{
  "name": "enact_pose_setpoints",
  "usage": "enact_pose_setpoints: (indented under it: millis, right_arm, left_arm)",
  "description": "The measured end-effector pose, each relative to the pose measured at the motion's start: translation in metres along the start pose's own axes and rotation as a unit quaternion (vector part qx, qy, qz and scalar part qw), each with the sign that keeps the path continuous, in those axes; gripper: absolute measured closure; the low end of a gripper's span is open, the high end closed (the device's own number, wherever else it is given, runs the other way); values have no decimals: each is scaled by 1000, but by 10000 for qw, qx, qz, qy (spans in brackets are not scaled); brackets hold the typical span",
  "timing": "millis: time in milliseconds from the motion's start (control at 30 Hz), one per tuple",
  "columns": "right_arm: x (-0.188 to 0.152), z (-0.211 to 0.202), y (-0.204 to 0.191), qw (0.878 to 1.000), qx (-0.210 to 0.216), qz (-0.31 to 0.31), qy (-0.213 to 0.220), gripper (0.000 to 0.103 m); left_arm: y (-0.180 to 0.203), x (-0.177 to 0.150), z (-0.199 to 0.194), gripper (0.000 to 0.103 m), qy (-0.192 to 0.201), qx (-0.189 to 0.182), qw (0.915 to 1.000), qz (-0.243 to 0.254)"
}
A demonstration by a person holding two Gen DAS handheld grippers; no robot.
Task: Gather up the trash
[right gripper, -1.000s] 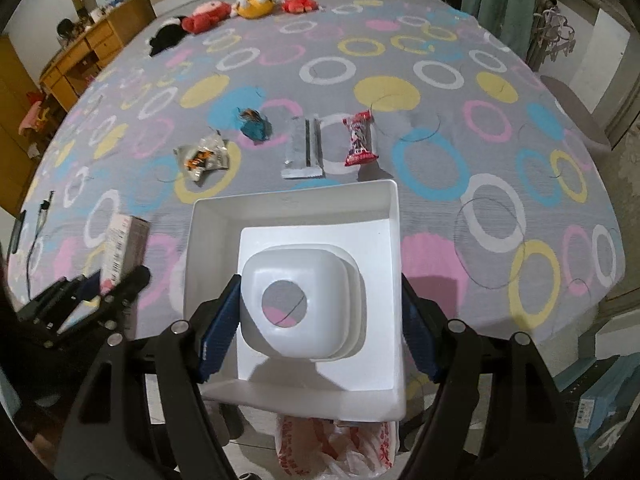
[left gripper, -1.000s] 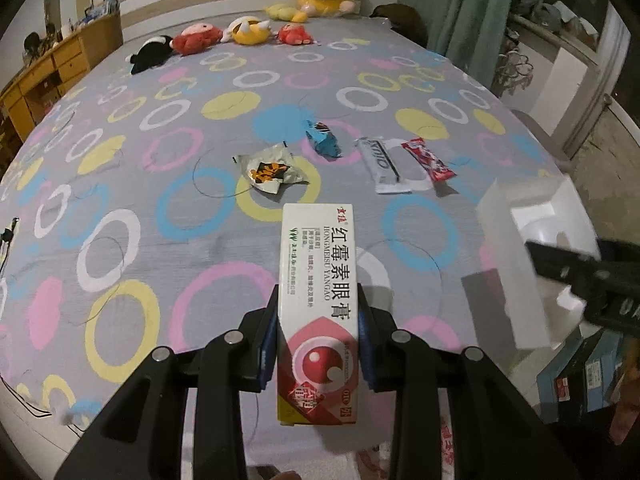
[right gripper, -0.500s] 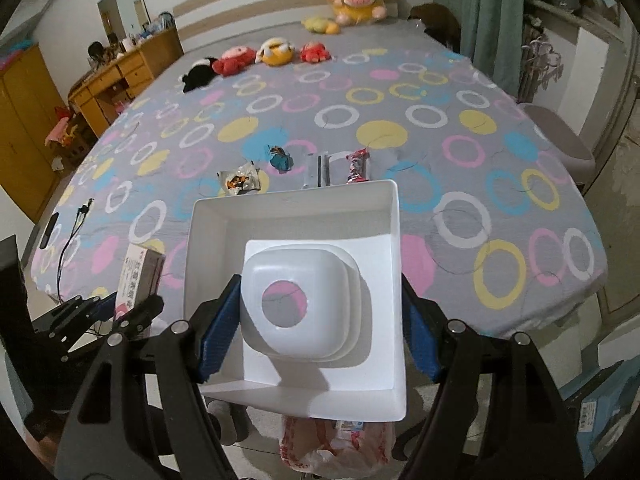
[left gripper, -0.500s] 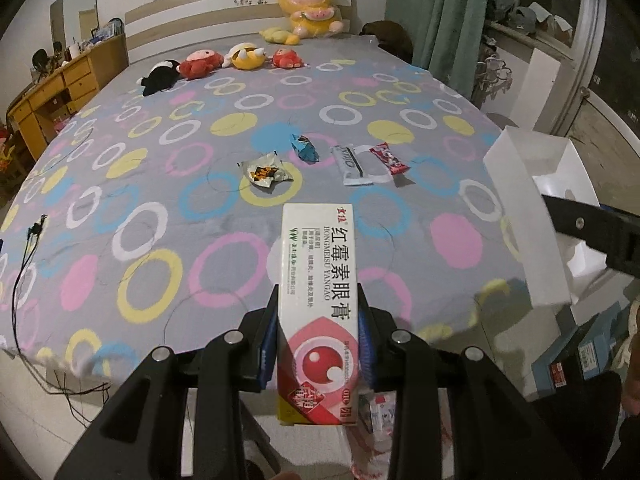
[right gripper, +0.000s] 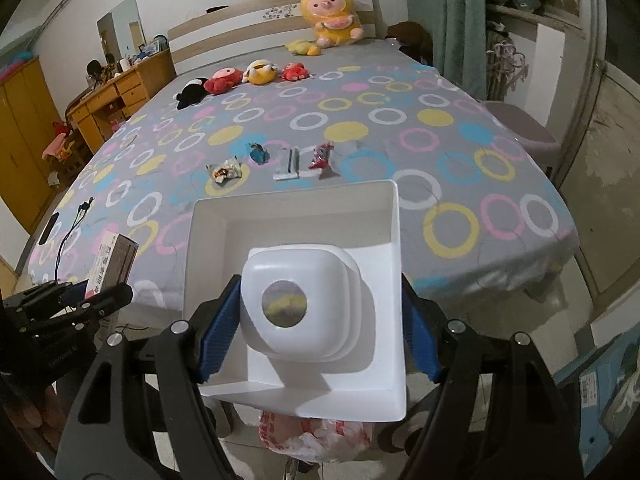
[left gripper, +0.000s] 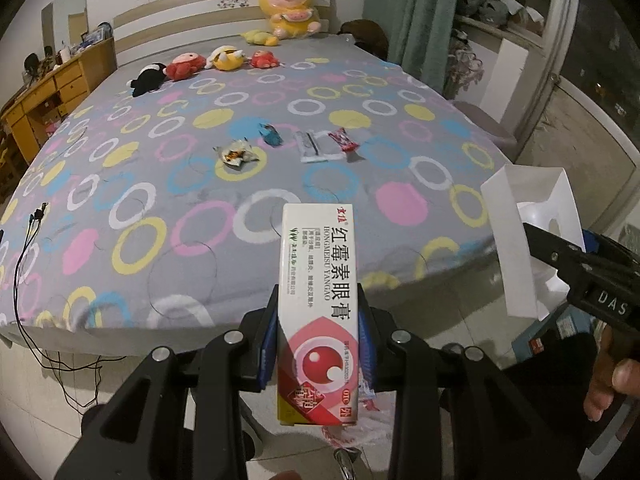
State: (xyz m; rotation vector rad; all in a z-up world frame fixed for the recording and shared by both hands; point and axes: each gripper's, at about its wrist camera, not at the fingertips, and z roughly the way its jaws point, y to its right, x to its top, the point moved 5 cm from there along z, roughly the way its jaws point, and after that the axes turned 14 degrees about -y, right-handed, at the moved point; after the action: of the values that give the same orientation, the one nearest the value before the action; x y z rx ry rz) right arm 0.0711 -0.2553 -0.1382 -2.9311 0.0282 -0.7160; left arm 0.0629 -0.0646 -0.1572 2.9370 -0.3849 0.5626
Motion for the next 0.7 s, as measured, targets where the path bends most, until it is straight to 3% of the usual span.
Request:
enact_pose_setpoints:
  millis: [333,700]
  right_arm:
    - [-45,0,11,9999,-113,37,84,32]
    - [-85,45,24,9992,-70,197,-347,31]
  left_arm:
    - [29,-36,26,70,-252,10,9997,21]
    - [50,-78,78,70,-810,54,9966,158]
